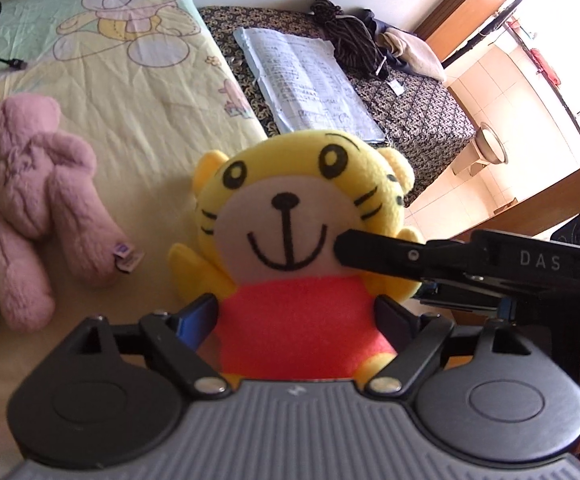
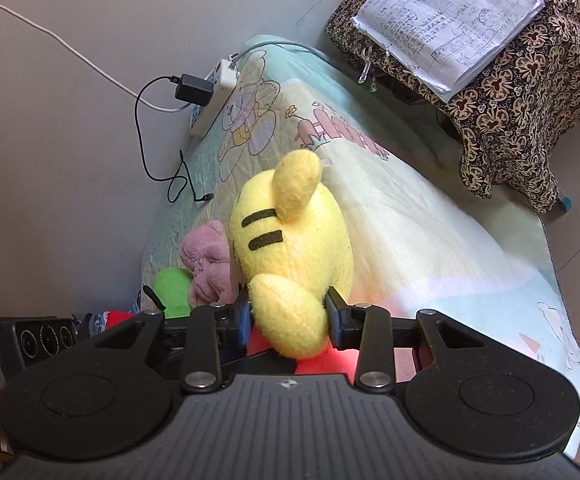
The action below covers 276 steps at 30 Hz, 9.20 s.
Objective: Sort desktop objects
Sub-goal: 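Close both grippers on the yellow tiger plush's body, then lift the tiger with both grippers and carry it over the red box, then lower the tiger into the red box and open both grippers, then move both grippers to the pink teddy bear on the bed, then close both grippers on the pink teddy bear, then lift the teddy bear with both grippers and carry it over the red box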
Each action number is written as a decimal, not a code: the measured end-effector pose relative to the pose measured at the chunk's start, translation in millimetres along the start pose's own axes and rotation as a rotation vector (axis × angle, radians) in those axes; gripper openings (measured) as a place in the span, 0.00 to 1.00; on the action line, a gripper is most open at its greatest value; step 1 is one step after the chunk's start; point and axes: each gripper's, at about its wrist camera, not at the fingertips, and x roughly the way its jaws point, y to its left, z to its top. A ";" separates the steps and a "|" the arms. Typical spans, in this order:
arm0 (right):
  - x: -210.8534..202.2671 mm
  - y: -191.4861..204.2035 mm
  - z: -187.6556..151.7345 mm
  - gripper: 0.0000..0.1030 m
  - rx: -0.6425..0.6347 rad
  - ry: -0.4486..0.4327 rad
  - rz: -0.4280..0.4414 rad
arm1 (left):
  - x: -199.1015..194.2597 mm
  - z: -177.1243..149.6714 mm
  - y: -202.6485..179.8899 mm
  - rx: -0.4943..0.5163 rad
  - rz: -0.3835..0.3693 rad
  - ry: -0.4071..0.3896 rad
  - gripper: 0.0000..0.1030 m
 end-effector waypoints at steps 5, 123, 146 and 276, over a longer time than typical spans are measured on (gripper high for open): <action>-6.9 5.8 -2.8 0.36 -0.030 -0.010 0.025 | -7.2 -4.2 -5.8 0.019 -0.028 -0.022 0.80; 174.4 344.7 -222.1 0.47 -0.661 -0.028 -0.318 | -271.5 -109.0 289.2 -0.170 0.218 -0.326 0.94; 144.7 319.5 -219.5 0.49 -0.557 -0.090 -0.218 | -271.1 -111.4 273.5 -0.185 0.280 -0.332 0.96; 85.6 52.4 -72.1 0.45 -0.216 0.227 -0.067 | -52.4 -69.8 84.2 -0.119 0.068 -0.007 0.70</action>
